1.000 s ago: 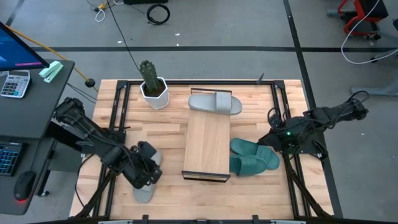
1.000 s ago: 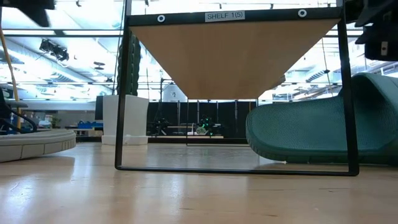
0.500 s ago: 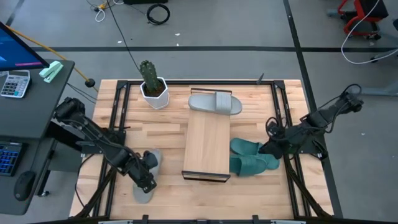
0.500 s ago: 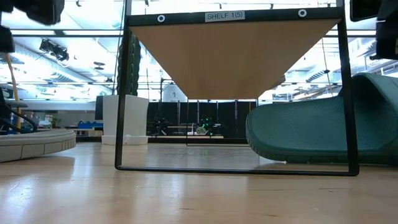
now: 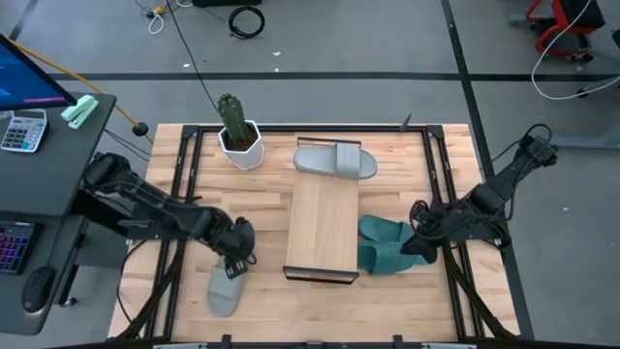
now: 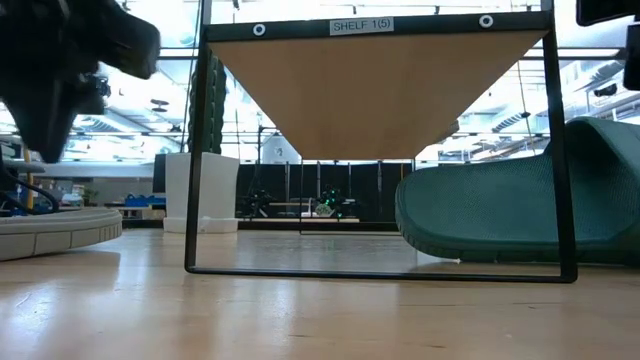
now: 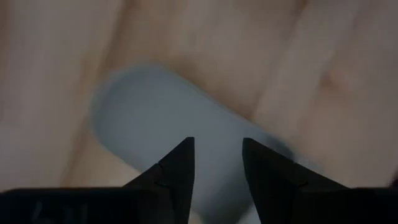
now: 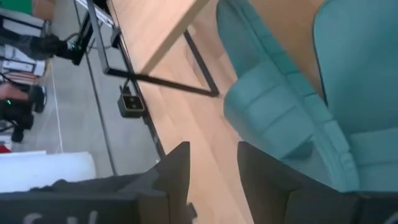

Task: Pick and place slides into the shelf
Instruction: Put the gray slipper onto the shelf

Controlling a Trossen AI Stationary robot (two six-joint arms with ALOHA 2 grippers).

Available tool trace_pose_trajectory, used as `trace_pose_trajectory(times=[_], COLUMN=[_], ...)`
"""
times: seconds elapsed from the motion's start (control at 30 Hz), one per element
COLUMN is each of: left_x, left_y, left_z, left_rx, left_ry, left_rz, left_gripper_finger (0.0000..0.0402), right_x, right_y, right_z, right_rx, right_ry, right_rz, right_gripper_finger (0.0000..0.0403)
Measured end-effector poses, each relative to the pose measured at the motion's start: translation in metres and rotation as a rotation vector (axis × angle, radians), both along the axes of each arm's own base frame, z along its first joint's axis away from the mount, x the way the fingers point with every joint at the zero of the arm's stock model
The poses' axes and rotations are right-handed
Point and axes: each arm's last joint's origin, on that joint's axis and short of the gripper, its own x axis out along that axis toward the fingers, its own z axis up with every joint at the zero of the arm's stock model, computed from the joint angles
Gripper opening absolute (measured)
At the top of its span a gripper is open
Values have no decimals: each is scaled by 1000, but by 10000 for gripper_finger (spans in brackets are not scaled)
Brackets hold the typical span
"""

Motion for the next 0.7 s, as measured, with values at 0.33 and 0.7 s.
trace_pose_trajectory(times=[0.33,0.7], left_x=[11,16], left_y=[43,72], left_z=[1,2], left_rx=[-52,-67], left_ry=[24,-21], left_rz=[-187,-321], left_gripper_finger=[158,208], right_x=[1,5], right_y=[18,29], right_z=[-4,-7], right_rx=[11,6], right_ry=[1,-19], right_rz=[4,-10], right_gripper_finger=[142,142])
